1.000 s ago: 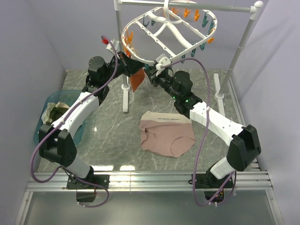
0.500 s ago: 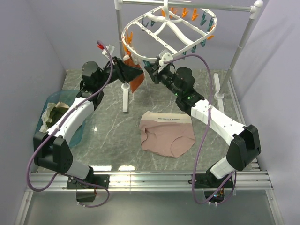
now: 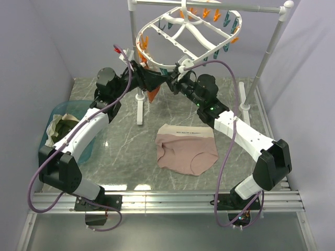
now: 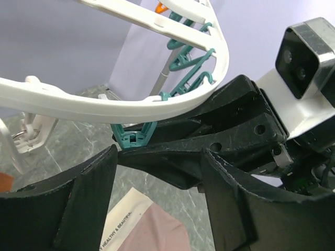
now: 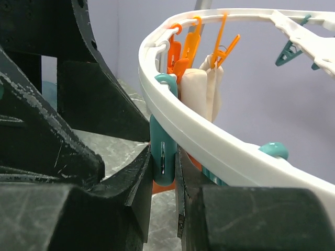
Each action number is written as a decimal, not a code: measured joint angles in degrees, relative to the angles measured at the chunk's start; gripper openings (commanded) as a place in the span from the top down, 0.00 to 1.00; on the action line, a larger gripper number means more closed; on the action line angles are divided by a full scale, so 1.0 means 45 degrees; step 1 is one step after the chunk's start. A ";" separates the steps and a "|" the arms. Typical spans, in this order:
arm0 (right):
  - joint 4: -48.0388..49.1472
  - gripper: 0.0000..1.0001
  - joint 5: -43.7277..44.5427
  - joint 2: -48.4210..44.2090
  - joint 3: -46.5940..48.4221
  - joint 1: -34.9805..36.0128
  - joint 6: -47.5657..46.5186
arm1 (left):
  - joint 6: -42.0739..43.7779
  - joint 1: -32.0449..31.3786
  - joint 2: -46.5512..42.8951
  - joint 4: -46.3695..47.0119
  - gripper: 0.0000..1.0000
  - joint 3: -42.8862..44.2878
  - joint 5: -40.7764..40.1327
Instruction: Clip the underwear to the hanger
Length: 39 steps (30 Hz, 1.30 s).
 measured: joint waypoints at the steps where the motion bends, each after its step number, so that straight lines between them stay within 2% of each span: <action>1: -0.0034 1.00 -0.0063 -0.0019 0.0000 -0.0024 0.0005 | 0.0034 -0.0073 0.0010 -0.0010 0.30 0.0015 -0.0180; 10: -0.0151 1.00 -0.0277 -0.0107 0.0000 -0.0141 0.0049 | 0.0189 -0.0393 0.0500 -0.0053 0.31 0.0442 -0.1608; 18: -0.0180 1.00 -0.0301 -0.0112 0.0000 -0.0136 0.0126 | 0.0214 -0.0520 0.0913 -0.0019 0.32 0.0719 -0.2113; 22: -0.0209 1.00 -0.0291 -0.0112 -0.0005 -0.0151 0.0189 | 0.0209 -0.0563 0.1190 0.0044 0.38 0.0937 -0.2166; 25: -0.0228 1.00 -0.0189 -0.0112 0.0000 -0.0204 0.0253 | 0.0209 -0.0607 0.1384 0.0039 0.51 0.1185 -0.2084; 26: -0.0228 1.00 -0.0155 -0.0112 -0.0005 -0.0214 0.0287 | 0.0189 -0.0631 0.1413 0.0039 0.61 0.1253 -0.2064; 27: -0.0233 1.00 -0.0126 -0.0112 -0.0005 -0.0214 0.0311 | 0.0155 -0.0651 0.1438 0.0044 0.67 0.1292 -0.1991; 28: -0.0253 1.00 -0.0087 -0.0112 -0.0005 -0.0214 0.0335 | 0.0204 -0.0680 0.1438 0.0053 0.79 0.1316 -0.1957; 31: -0.0262 1.00 -0.0068 -0.0117 -0.0005 -0.0233 0.0427 | 0.0277 -0.0670 0.1452 0.0131 1.00 0.1341 -0.1880; 33: -0.0316 0.99 -0.0015 -0.0117 -0.0005 -0.0233 0.0466 | 0.0301 -0.0670 0.1457 0.0146 1.00 0.1341 -0.1889; 34: -0.0321 0.96 0.0005 -0.0117 -0.0005 -0.0233 0.0476 | 0.0306 -0.0665 0.1457 0.0151 1.00 0.1341 -0.1894; 37: -0.0340 0.74 0.0034 -0.0117 -0.0005 -0.0233 0.0481 | 0.0291 -0.0665 0.1472 0.0155 1.00 0.1341 -0.1889; 38: -0.0374 0.62 0.0049 -0.0131 -0.0005 -0.0238 0.0471 | 0.0272 -0.0665 0.1477 0.0175 1.00 0.1341 -0.1889; 39: -0.0437 0.58 0.0039 -0.0155 -0.0005 -0.0233 0.0476 | 0.0228 -0.0665 0.1491 0.0189 1.00 0.1341 -0.1889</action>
